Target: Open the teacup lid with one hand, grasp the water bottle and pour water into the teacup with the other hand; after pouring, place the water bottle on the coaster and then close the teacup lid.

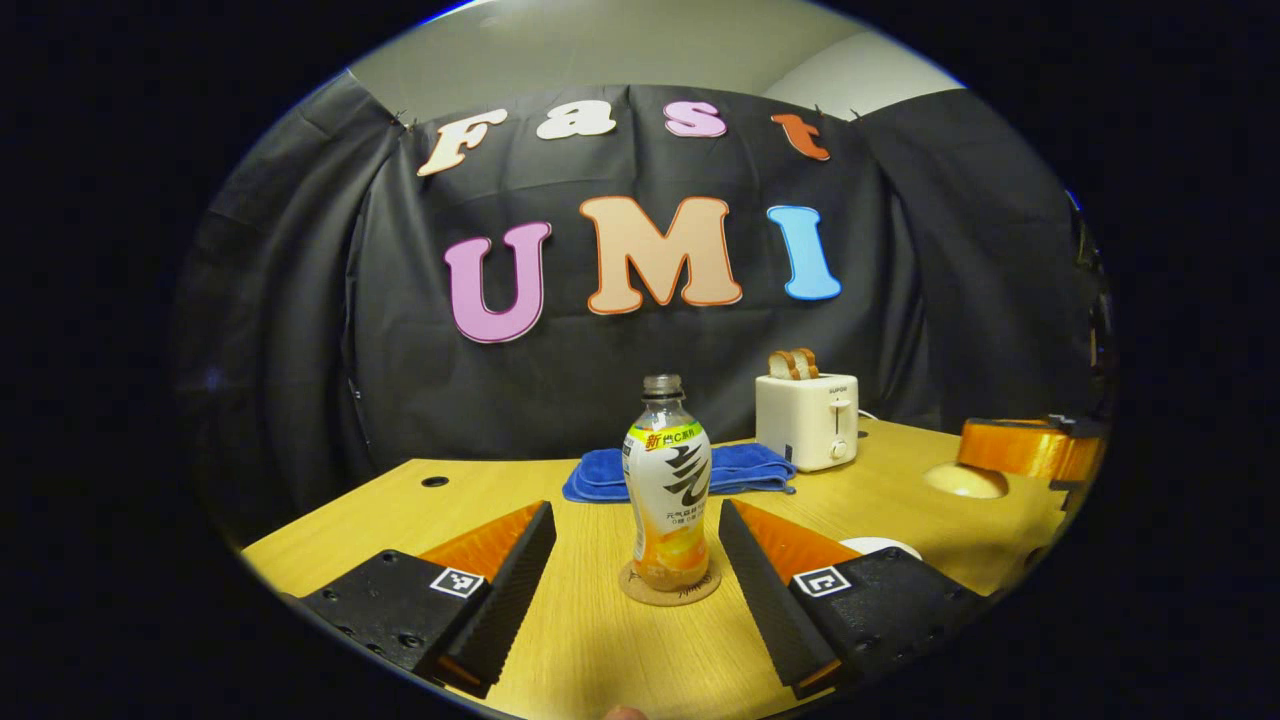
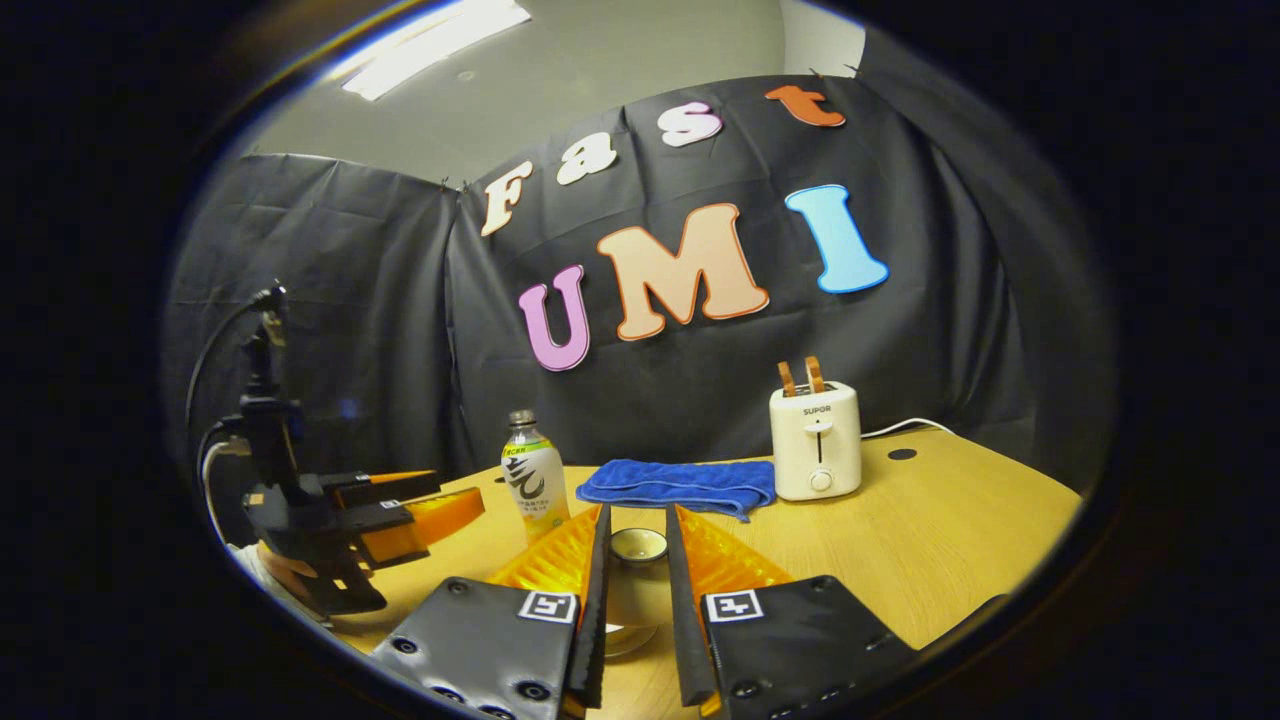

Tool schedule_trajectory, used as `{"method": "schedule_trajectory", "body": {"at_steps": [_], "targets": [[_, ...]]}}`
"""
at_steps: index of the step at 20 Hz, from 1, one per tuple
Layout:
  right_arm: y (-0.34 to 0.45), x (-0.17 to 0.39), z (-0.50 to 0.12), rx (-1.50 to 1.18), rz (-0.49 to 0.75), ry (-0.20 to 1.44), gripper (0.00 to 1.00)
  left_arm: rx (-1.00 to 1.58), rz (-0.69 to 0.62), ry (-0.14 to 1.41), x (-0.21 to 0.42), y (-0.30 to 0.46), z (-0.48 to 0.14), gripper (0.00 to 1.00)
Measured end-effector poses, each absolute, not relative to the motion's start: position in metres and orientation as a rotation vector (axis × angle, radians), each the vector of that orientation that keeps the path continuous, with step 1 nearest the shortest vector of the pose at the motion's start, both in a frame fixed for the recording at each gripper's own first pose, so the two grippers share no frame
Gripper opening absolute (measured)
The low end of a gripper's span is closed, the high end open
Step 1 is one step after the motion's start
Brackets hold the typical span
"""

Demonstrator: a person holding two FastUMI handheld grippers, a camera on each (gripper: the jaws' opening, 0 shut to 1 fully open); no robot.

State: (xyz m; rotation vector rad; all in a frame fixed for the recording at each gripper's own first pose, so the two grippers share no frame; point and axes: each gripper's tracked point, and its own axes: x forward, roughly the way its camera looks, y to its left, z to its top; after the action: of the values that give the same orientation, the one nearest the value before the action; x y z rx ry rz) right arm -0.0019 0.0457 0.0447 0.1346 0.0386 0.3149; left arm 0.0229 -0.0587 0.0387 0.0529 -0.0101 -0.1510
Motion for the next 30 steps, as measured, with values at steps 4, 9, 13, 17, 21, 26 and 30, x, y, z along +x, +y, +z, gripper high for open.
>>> {"method": "schedule_trajectory", "body": {"at_steps": [4, 9, 13, 17, 21, 26, 30], "targets": [[0.068, 0.006, 0.025, 0.113, 0.332, 0.091, 0.33, 0.049, -0.129, -0.042, 0.006, -0.048, 0.044, 0.96], [0.089, 0.017, 0.002, 0.069, 0.341, 0.137, 0.31, 0.039, -0.116, -0.051, -0.007, -0.039, 0.040, 0.96], [0.098, 0.019, -0.017, 0.043, 0.338, 0.181, 0.33, 0.030, -0.102, -0.052, -0.011, -0.029, 0.035, 0.96], [0.102, 0.019, -0.021, 0.023, 0.332, 0.172, 0.33, 0.015, -0.096, -0.043, -0.014, -0.024, 0.029, 0.96], [0.100, 0.018, -0.023, 0.000, 0.307, 0.159, 0.31, -0.001, -0.091, -0.033, -0.016, -0.021, 0.022, 0.97], [0.101, 0.016, -0.023, -0.022, 0.303, 0.146, 0.38, -0.011, -0.087, -0.023, -0.019, -0.022, 0.017, 0.96], [0.099, 0.006, 0.003, 0.007, 0.293, 0.077, 0.86, 0.017, -0.091, -0.025, -0.027, -0.027, 0.016, 0.96]]}}
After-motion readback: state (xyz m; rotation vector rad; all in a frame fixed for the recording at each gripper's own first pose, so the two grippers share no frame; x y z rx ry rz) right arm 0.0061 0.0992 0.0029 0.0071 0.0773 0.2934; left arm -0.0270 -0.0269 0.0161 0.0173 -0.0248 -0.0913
